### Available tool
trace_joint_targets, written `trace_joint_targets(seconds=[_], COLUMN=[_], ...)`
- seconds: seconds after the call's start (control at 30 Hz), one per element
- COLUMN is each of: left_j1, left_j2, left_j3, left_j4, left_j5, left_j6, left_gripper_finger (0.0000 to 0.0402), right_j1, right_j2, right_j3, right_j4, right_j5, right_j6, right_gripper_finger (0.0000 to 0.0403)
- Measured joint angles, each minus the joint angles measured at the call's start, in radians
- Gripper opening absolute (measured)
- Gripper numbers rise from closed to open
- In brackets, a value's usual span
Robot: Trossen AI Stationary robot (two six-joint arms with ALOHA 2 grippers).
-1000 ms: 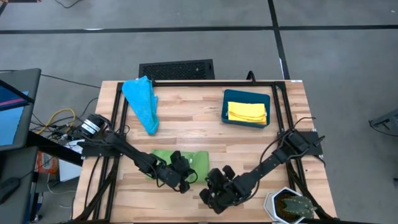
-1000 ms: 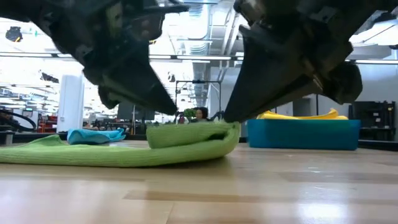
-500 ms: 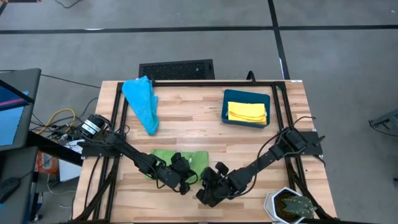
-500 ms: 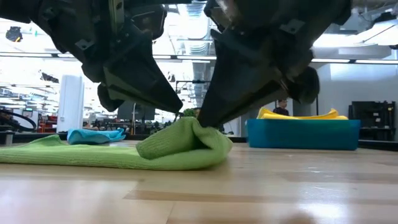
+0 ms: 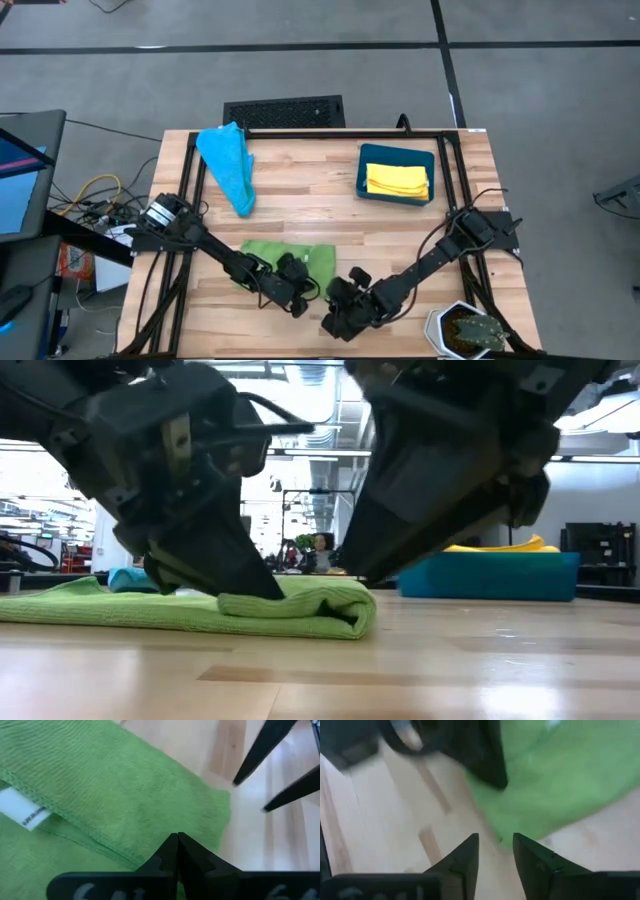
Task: Fold microfiber towels
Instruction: Fold the green microfiber cloth
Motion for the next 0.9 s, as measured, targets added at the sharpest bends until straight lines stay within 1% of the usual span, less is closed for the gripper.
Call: trace_joint_targets(seconds=[0.03,0.13,0.2,0.43,0.5,0.63,0.77,0.9], left_j1=[0.001,0.001,0.001,0.0,0.0,0.0,0.0,0.0], left_j2=[0.0,0.0,0.0,-0.002,-0.002,-0.003,-0.003,-0.003], left_j3=[0.0,0.0,0.0,0.001,0.001,0.002,0.003,0.002], left_j4=[-0.004,-0.03,-0.037,-0.045,-0.05,-0.07,-0.072,-0.074], left_j5=[0.002,0.001,0.001,0.001,0.001,0.0,0.001,0.0], left_j6=[0.001,0.0,-0.005,-0.014,-0.013,-0.013,-0.014,-0.014], left_gripper_finger=[0.0,0.0,0.0,0.0,0.0,0.0,0.0,0.0], right_j1=[0.009,0.04,0.049,0.025,0.026,0.027,0.027,0.027], right_j2=[-0.008,-0.021,-0.015,0.057,0.068,0.074,0.073,0.073], right_j3=[-0.001,0.002,0.0,0.0,0.002,-0.001,0.0,0.0], right_j4=[-0.01,-0.029,-0.043,0.098,0.109,0.073,0.052,0.061], right_j5=[0.031,0.175,0.22,0.2,0.186,0.161,0.145,0.125], right_j6=[0.008,0.063,0.098,0.05,0.049,0.038,0.032,-0.012], right_gripper_finger=[0.0145,0.0146,0.0137,0.0068,0.0052,0.0026,0.0009,0.0015])
